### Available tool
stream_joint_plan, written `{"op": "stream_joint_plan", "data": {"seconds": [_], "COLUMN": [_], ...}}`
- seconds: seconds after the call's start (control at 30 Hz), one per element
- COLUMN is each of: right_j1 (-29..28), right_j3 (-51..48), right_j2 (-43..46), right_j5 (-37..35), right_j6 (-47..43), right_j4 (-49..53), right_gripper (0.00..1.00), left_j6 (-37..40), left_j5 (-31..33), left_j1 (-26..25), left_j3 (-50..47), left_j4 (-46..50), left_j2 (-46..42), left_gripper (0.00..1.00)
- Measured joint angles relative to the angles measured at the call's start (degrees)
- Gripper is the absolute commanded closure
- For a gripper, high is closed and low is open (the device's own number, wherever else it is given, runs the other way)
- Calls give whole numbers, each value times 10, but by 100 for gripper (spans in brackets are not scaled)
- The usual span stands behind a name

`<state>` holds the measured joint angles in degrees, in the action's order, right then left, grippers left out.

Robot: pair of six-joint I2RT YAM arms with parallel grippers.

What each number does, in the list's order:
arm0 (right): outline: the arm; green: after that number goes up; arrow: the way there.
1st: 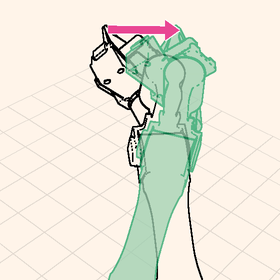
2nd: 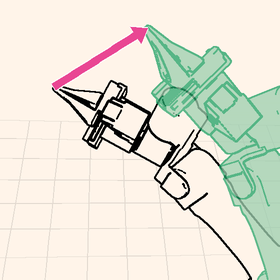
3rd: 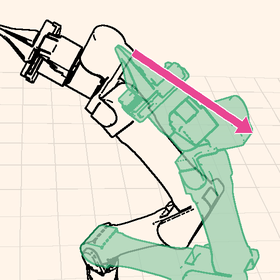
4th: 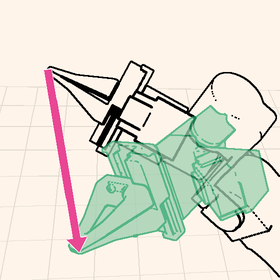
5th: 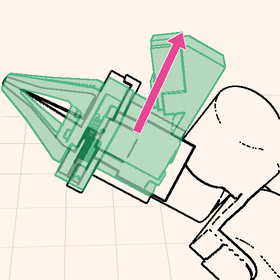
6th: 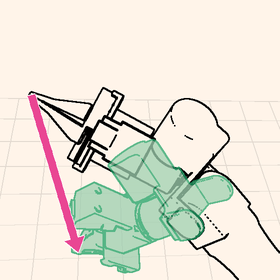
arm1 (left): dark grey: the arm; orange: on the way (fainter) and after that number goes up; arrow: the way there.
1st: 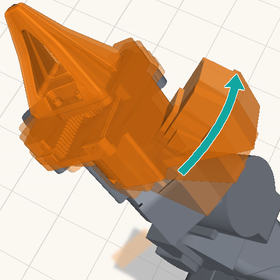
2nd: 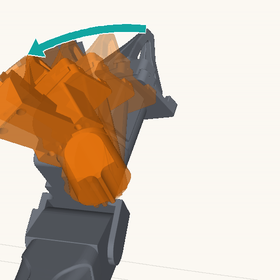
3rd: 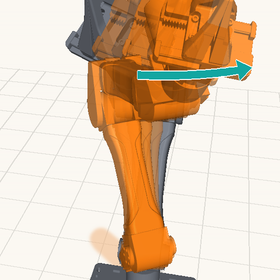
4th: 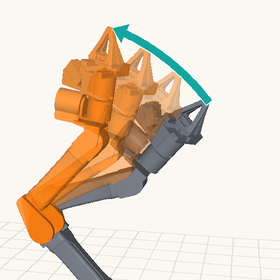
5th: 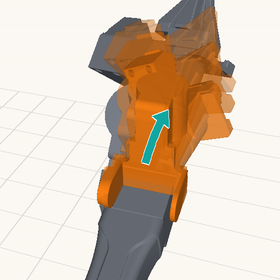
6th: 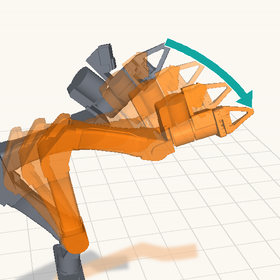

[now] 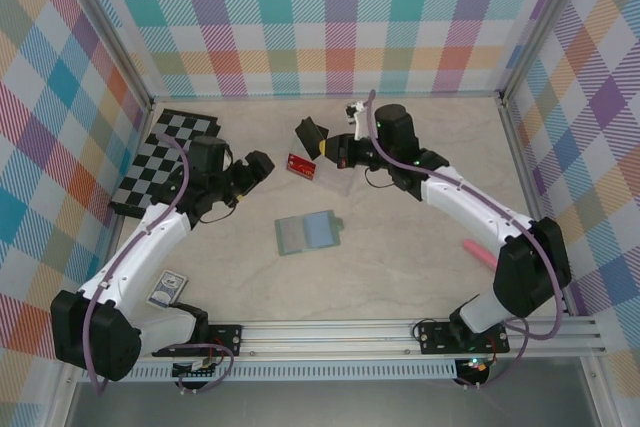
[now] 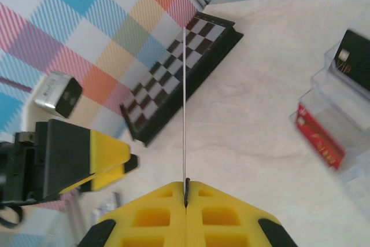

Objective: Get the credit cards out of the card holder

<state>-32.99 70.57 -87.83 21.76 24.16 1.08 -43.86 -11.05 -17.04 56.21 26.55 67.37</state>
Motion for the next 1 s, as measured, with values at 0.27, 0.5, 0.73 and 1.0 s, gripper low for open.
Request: {"op": "stream_joint_plan", "data": {"seconds": [0.27, 0.5, 0.73, 1.0], "right_j1": [12, 43, 64, 83], "right_j3": [122, 224, 304, 417], "right_j2": [-119, -220, -283, -357], "right_j5": [-7, -4, 2, 23], "right_j6": [-241, -396, -472, -501], "right_j4": [89, 147, 190, 248], "right_gripper": [100, 100, 100, 100], "left_j6": [70, 84, 85, 90], "left_j5": [39, 46, 47, 15], "left_j1": [22, 30, 35, 35], "left_j3": [-3, -18, -21, -21], "left_j4": [52, 54, 64, 64], "left_j2": [0, 0, 0, 12], "left_gripper": [0, 0, 0, 0]}}
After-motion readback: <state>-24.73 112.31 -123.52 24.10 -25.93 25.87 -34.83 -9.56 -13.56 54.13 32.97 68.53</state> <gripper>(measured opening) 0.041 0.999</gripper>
